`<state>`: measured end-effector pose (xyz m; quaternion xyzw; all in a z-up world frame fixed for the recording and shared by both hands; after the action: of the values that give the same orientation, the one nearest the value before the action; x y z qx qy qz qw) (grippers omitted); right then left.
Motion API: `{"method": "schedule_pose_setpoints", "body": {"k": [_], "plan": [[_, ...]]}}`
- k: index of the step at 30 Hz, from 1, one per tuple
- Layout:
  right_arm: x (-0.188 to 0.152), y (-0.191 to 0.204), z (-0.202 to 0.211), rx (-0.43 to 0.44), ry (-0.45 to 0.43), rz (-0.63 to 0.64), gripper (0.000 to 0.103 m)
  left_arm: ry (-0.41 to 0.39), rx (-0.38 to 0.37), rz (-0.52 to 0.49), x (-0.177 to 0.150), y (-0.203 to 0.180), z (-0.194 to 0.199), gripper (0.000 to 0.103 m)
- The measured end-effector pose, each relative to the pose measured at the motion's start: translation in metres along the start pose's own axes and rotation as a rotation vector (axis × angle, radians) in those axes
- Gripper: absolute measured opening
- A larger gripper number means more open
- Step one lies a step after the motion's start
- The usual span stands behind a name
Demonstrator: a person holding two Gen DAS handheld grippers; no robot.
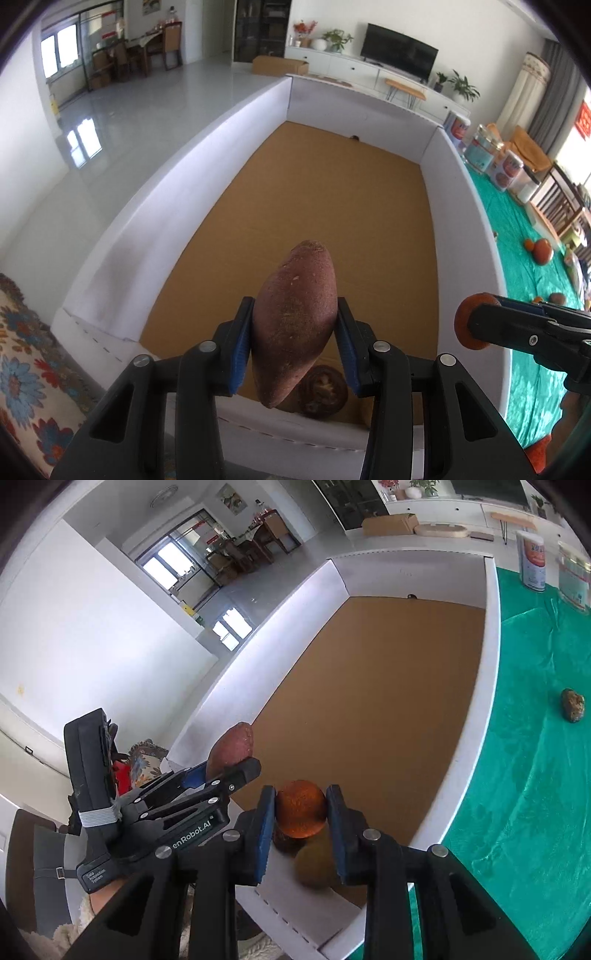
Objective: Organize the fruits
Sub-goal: 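Carry both fruits over the white box and open both grippers, then withdraw both open grippers from the box back over the table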
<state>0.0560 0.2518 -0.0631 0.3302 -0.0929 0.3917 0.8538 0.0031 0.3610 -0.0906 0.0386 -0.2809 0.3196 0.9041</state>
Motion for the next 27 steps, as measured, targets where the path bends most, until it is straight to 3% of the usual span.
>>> {"method": "schedule_pose_setpoints", "body": {"k": [2,3,5,6,9,11,13,15,22,25,27], "plan": [[-0.002,-0.003,0.001,0.002,-0.016,-0.006,0.03,-0.021,0.012,0.004,0.002,0.002,0.001,0.049],[-0.003,-0.008,0.007,0.001,-0.036,-0.013,0.034,-0.034,0.018,0.002,0.004,0.0,0.004,0.066],[-0.003,-0.022,0.023,-0.027,-0.086,-0.035,0.048,-0.081,0.032,-0.005,0.01,-0.008,0.011,0.087],[-0.005,-0.033,0.034,-0.051,-0.117,-0.05,0.056,-0.106,0.032,-0.014,0.013,-0.015,0.018,0.088],[-0.017,-0.071,0.076,-0.127,-0.21,-0.089,0.065,-0.141,-0.015,-0.055,0.018,-0.044,0.031,0.088],[-0.031,-0.101,0.109,-0.206,-0.276,-0.122,0.072,-0.158,-0.068,-0.089,0.017,-0.074,0.039,0.088],[-0.051,-0.138,0.141,-0.299,-0.34,-0.17,0.089,-0.169,-0.131,-0.133,0.011,-0.109,0.048,0.088],[-0.078,-0.18,0.173,-0.403,-0.393,-0.235,0.095,-0.165,-0.208,-0.19,0.001,-0.151,0.055,0.088],[-0.195,-0.335,0.267,-0.848,-0.388,-0.479,0.099,-0.046,-0.439,-0.439,-0.055,-0.302,0.048,0.089],[-0.244,-0.377,0.297,-0.945,-0.373,-0.58,0.099,-0.003,-0.414,-0.529,-0.073,-0.346,0.018,0.089],[-0.27,-0.401,0.312,-0.915,-0.393,-0.726,0.099,-0.003,-0.383,-0.554,-0.08,-0.362,-0.006,0.089]]}}
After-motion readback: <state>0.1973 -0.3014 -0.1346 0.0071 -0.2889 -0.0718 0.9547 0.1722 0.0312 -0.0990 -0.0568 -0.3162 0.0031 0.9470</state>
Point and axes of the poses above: each gripper's, at about its wrist camera, not at the fingertips, and z roughly against the way its jaws point, y to its left, x to its top, the point moved 7 cm from there along -z, roughly the way its jaws point, and after that the axes turned 2 degrees about y, right-handed, at the moved point
